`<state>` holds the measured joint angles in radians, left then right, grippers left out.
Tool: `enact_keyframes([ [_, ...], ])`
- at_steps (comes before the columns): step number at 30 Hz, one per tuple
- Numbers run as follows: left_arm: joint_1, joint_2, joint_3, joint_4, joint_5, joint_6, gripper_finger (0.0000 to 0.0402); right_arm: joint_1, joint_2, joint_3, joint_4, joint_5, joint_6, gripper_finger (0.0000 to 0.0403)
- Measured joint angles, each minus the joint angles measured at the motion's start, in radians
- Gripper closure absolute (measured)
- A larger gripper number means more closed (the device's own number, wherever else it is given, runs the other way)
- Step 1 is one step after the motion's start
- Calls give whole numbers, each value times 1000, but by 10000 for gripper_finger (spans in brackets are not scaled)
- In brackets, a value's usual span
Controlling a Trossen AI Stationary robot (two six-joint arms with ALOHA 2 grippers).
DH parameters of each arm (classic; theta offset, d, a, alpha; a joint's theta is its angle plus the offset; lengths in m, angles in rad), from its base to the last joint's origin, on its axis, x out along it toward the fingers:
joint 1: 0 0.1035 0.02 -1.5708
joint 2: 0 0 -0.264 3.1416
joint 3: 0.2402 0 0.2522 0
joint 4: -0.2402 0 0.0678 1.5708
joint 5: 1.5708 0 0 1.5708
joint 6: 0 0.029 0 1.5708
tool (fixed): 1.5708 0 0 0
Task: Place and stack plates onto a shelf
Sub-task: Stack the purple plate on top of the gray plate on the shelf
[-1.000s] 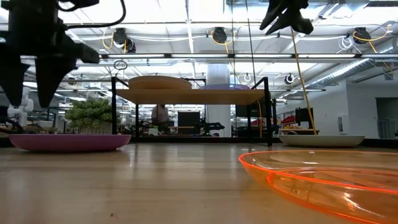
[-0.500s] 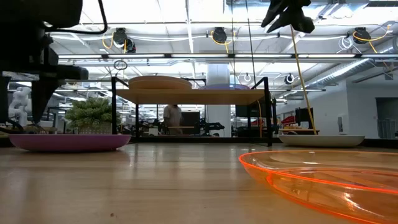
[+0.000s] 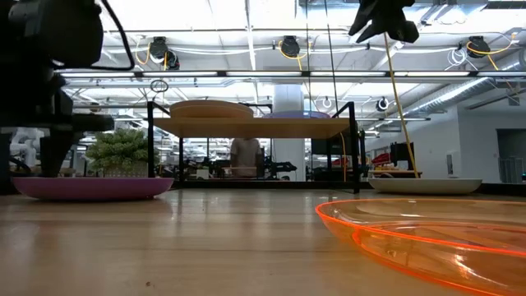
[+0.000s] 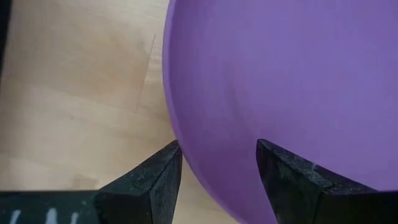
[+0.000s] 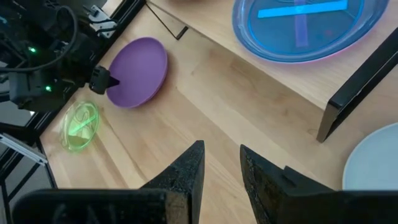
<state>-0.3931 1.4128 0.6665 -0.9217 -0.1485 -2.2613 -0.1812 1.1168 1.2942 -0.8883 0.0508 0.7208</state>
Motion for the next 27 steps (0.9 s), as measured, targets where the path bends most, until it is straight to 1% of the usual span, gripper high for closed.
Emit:
enact_keyframes([
  [5,-1,-1,-33,57,-15,3,193,0,0,0,0,0,0,314],
  [7,-1,-1,-33,59,-20,5,201,0,0,0,0,0,1,314],
  [9,0,-1,-33,64,-31,5,219,0,0,0,0,0,4,314],
  [17,-4,0,-24,64,-55,19,313,0,0,0,0,5,9,314],
  [25,-44,-21,-21,90,-125,28,385,0,0,-1,0,9,-3,314],
  [27,-51,-37,-21,98,-146,41,391,0,-1,-12,2,9,0,314],
])
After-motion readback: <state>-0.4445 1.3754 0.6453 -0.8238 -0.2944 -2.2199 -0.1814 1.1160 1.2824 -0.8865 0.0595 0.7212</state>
